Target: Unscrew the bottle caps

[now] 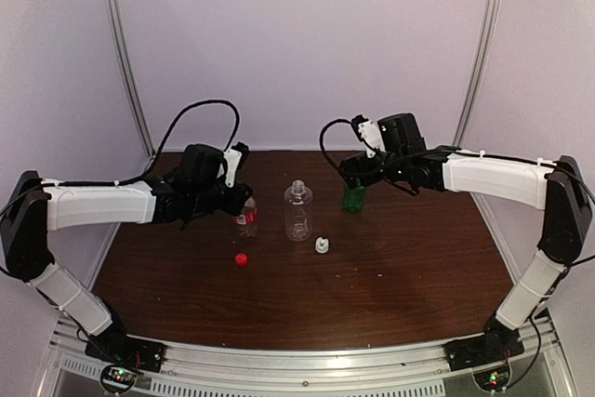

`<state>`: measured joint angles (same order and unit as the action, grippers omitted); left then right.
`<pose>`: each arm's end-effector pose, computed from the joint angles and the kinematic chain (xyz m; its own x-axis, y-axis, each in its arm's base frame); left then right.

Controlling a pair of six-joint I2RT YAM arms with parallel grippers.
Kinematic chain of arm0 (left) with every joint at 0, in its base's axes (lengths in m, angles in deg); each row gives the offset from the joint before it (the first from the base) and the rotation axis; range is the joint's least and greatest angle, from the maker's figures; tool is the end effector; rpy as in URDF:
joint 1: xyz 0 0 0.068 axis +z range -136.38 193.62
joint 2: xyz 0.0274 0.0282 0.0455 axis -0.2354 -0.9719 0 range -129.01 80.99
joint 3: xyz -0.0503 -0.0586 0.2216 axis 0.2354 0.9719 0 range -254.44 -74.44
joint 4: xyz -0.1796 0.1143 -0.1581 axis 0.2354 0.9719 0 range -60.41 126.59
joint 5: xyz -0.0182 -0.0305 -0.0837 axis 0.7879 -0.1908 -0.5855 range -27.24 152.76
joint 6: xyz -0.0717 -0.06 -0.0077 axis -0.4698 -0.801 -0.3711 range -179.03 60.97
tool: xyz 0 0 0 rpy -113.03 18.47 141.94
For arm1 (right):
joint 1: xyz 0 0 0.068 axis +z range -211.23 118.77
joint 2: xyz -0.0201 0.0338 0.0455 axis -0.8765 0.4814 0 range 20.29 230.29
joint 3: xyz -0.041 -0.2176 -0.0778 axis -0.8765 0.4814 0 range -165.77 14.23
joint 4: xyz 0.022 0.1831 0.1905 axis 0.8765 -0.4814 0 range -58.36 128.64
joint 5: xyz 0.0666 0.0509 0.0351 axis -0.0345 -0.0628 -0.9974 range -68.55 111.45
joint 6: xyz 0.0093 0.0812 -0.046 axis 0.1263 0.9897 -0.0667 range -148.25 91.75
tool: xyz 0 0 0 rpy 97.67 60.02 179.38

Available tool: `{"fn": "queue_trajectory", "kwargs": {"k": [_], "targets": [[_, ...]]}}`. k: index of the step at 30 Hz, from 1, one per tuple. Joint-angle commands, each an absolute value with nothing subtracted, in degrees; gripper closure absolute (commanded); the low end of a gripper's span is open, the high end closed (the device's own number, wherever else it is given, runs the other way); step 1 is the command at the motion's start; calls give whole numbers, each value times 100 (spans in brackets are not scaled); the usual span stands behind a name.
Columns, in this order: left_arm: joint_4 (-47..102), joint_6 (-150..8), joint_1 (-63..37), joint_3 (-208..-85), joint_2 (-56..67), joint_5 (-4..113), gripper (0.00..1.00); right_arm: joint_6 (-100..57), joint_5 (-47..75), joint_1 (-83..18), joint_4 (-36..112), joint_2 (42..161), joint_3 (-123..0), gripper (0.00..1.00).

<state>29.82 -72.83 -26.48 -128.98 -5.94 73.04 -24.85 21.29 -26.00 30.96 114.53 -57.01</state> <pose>0.3026 -0.2350 0.1701 -0.5241 0.1346 -0.8409 0.4054 0.9078 -0.1074 0.3475 0.2457 0.2144 -0.4503 -0.2453 -0.8585 -0.5530 0.8315 0.0525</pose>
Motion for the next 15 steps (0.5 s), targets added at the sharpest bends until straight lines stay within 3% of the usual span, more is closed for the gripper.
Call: {"fn": "queue_trajectory", "kwargs": {"k": [1, 10, 15], "targets": [[2467, -7257, -2602, -12818, -734, 7412, 95, -2445, 2259, -2695, 3068, 11553, -5906, 1], [2346, -7323, -2597, -12695, -856, 7447, 89, -2474, 2215, -2888, 3033, 11771, -6055, 2], [2353, -7354, -2601, -12641, -859, 7432, 81, -2491, 2158, -2976, 2985, 11962, -6214, 6]]}}
